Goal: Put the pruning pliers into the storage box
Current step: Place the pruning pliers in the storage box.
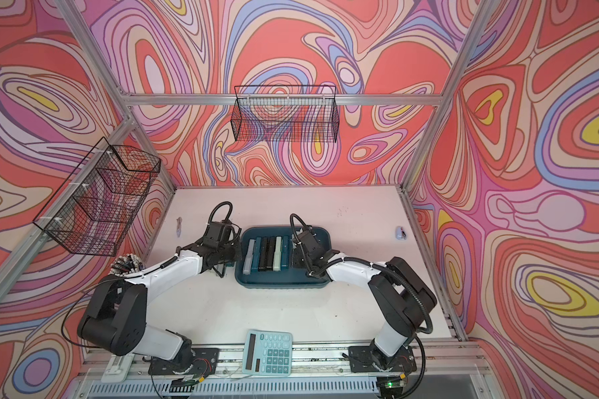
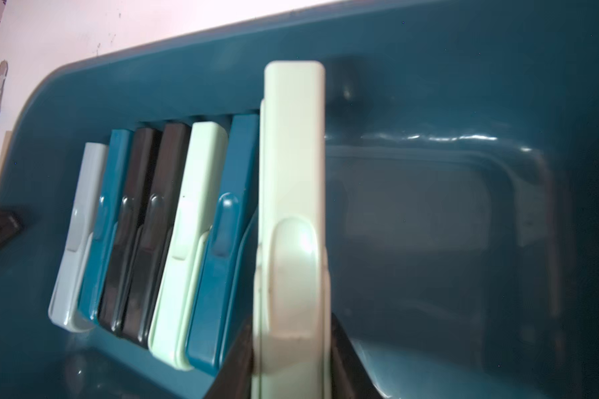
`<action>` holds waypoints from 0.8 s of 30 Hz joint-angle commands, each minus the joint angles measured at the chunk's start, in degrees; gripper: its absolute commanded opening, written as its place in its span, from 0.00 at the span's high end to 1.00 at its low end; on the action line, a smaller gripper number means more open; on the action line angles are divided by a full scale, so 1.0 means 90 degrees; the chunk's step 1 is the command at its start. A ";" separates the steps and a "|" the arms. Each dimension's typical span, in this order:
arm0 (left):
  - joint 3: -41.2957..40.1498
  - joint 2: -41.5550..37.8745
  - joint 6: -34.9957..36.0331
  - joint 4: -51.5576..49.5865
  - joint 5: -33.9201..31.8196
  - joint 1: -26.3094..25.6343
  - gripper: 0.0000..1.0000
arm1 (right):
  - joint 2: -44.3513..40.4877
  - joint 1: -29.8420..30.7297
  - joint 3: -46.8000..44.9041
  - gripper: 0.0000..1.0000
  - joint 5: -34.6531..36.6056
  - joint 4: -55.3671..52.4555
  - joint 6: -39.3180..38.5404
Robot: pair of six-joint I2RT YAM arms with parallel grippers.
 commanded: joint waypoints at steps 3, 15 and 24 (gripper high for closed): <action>-0.0060 0.0103 -0.0016 -0.0017 0.0089 -0.0062 0.95 | 0.0331 0.0006 -0.0088 0.80 -0.0042 0.0643 0.0396; -0.0127 0.0081 -0.0048 0.0024 0.0064 -0.0062 0.95 | 0.0522 -0.0053 -0.0034 0.73 -0.0272 0.0890 0.0560; -0.0145 0.0066 -0.0044 0.0068 0.0098 -0.0066 0.95 | 0.0690 -0.0098 0.0029 0.68 -0.0400 0.0907 0.0643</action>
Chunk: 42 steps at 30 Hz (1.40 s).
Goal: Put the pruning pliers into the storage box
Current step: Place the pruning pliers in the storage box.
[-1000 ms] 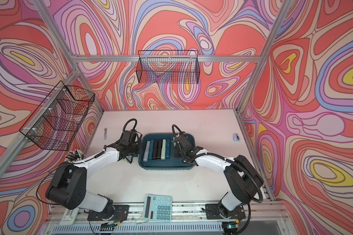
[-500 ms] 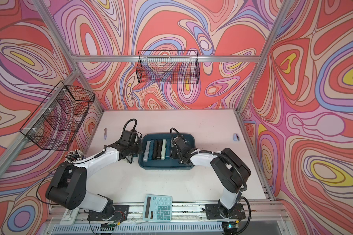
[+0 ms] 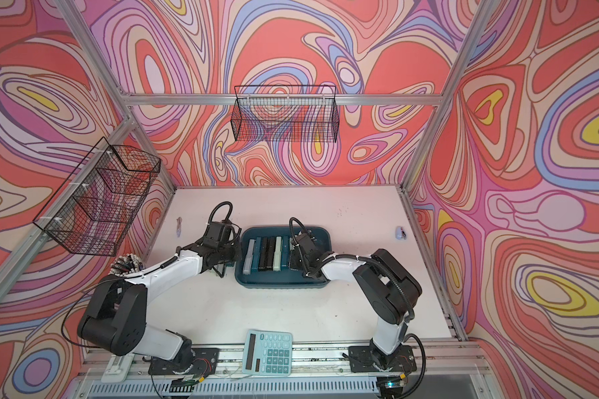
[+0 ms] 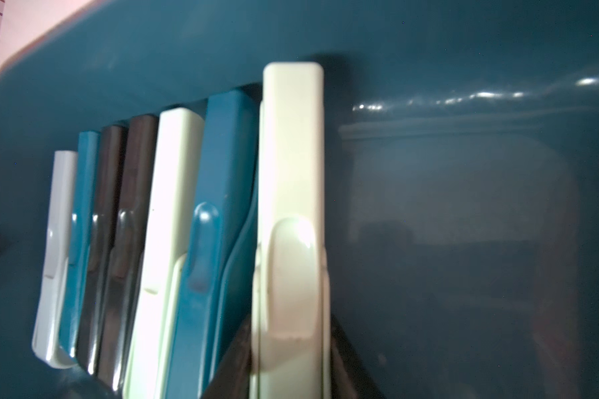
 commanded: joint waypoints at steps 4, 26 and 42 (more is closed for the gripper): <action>-0.0148 0.0054 -0.0044 0.0058 0.0085 -0.0057 0.95 | -0.0017 -0.0076 0.0104 0.64 -0.0090 0.0201 0.0140; -0.0169 0.0134 -0.0057 0.0108 0.0127 -0.0058 0.95 | 0.0019 -0.0197 0.0229 0.57 -0.0645 0.0464 0.0419; -0.0122 0.0190 -0.0026 0.0105 0.0144 -0.0057 0.95 | -0.0228 -0.0404 0.0131 0.57 -0.0796 0.0616 0.0480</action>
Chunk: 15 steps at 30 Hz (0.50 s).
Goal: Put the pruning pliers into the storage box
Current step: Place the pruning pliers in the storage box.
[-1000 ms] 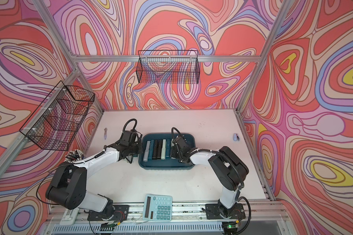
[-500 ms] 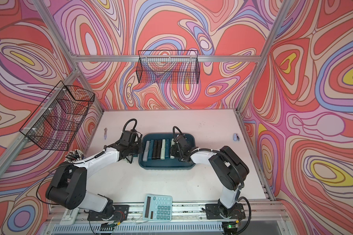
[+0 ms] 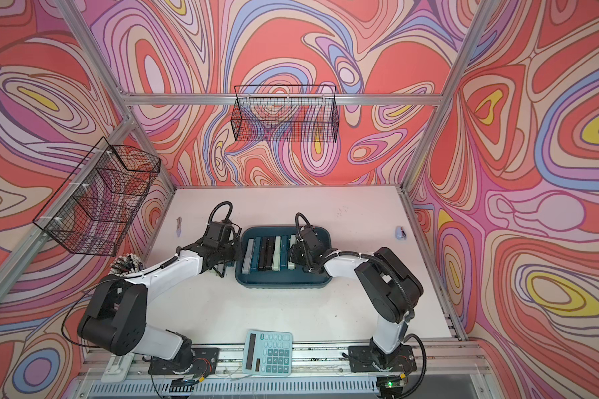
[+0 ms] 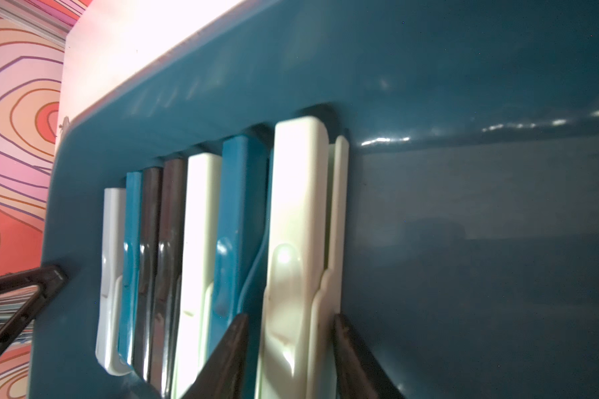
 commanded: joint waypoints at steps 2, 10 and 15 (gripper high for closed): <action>-0.0065 0.0220 -0.0030 0.0030 0.0159 -0.0064 0.95 | -0.0246 -0.0097 0.0085 0.58 -0.0173 0.0160 0.0035; 0.0026 0.0268 -0.0022 0.0007 0.0188 -0.0059 0.95 | -0.0007 -0.0130 0.0103 0.58 -0.0450 0.0325 0.0077; 0.0010 0.0222 -0.0011 -0.0024 0.0149 -0.0057 0.95 | -0.0039 -0.0165 0.0254 0.59 -0.0326 0.0099 -0.0139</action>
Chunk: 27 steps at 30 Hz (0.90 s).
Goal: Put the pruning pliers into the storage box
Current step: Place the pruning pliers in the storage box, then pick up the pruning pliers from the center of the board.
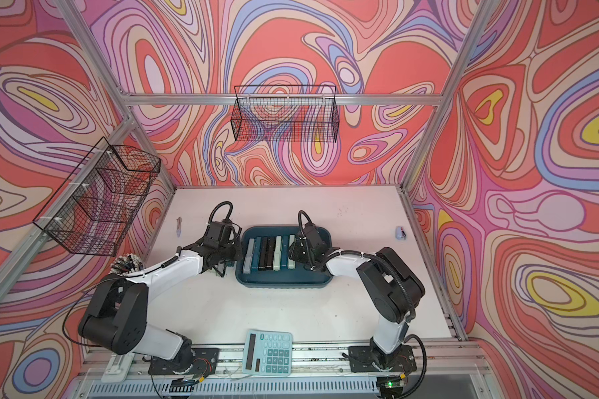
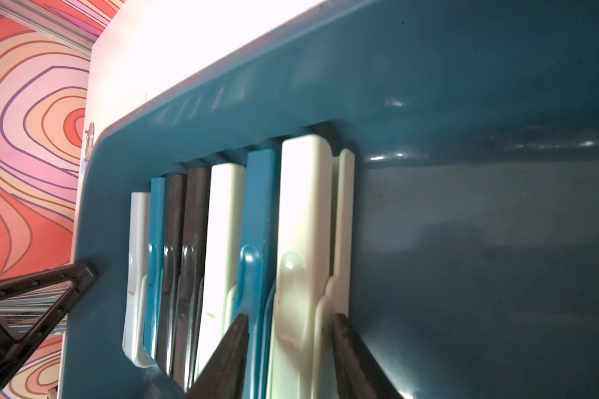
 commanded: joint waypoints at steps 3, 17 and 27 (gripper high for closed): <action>-0.0011 0.0164 -0.0020 -0.0117 0.0132 -0.0057 0.95 | -0.0020 -0.0071 0.0683 0.57 0.0432 -0.0975 -0.0759; 0.0004 0.0118 -0.0028 -0.0118 0.0142 -0.0060 0.94 | -0.1223 -0.0886 0.1465 0.53 0.1995 -0.3552 -0.2194; 0.0082 0.0150 -0.0028 -0.0135 0.0134 -0.0097 0.94 | -0.1321 -0.1597 0.0871 0.51 0.1686 -0.4014 -0.2638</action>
